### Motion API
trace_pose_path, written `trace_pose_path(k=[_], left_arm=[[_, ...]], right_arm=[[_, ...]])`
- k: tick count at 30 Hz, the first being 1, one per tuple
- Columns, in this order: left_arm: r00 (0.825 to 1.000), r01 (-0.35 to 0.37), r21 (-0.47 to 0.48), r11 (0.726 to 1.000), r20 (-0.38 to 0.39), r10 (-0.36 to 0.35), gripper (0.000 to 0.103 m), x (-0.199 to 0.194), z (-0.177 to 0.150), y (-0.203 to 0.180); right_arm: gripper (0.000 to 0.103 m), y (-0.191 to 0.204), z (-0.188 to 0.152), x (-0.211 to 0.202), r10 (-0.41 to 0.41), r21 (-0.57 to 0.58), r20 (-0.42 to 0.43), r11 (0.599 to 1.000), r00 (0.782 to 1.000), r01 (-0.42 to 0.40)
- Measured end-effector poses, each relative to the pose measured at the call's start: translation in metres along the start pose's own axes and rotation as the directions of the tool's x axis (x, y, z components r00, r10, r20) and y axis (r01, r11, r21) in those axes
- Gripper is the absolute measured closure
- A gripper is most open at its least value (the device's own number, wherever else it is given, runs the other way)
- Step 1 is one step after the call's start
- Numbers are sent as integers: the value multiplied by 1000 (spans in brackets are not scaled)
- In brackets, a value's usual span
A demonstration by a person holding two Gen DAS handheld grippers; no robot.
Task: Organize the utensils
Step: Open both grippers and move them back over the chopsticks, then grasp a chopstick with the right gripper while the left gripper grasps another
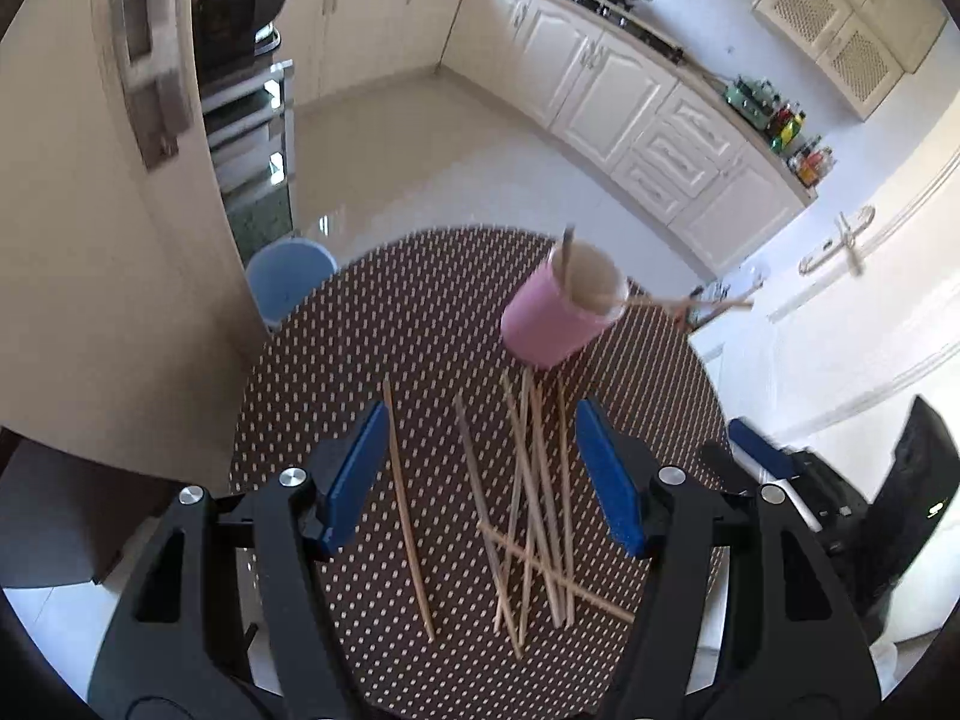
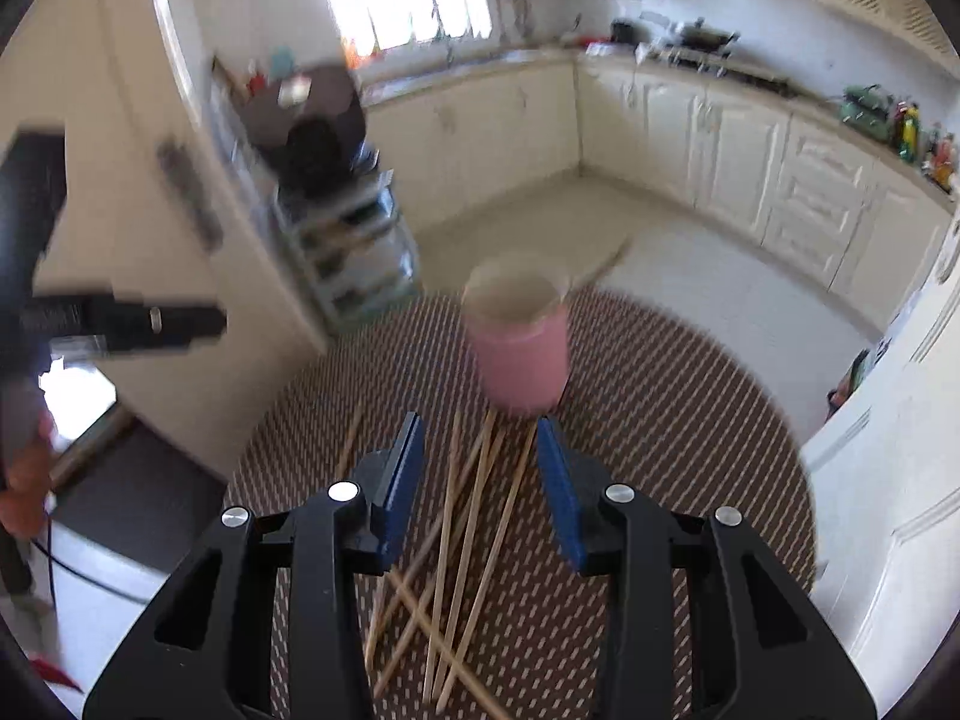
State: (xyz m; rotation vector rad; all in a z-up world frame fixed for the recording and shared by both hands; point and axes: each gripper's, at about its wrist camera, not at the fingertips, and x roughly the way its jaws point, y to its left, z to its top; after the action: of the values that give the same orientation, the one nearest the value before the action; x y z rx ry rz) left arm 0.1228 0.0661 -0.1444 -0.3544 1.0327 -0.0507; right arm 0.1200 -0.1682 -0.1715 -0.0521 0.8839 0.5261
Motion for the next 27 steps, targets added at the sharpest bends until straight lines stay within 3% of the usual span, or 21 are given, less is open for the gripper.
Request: trace_pose_path(k=[4,13,20,27], left_arm=[[997,-7,19,1000,-70,9,39,17,-18,8],[987,-32,14,999,-155,34,39,42,-49,26],[977,-53,4,999,-208,53,39,64,-64,39],[970,-63,-20,998,-235,56,39,78,-65,46]], right_arm=[[66,19,-27,36,31,-45,-139,998,990,-37],[71,53,-65,93,56,-161,-326,980,944,-114],[81,62,-78,124,39,-210,-416,968,909,-137],[92,66,-81,147,46,-223,-458,961,888,-164]])
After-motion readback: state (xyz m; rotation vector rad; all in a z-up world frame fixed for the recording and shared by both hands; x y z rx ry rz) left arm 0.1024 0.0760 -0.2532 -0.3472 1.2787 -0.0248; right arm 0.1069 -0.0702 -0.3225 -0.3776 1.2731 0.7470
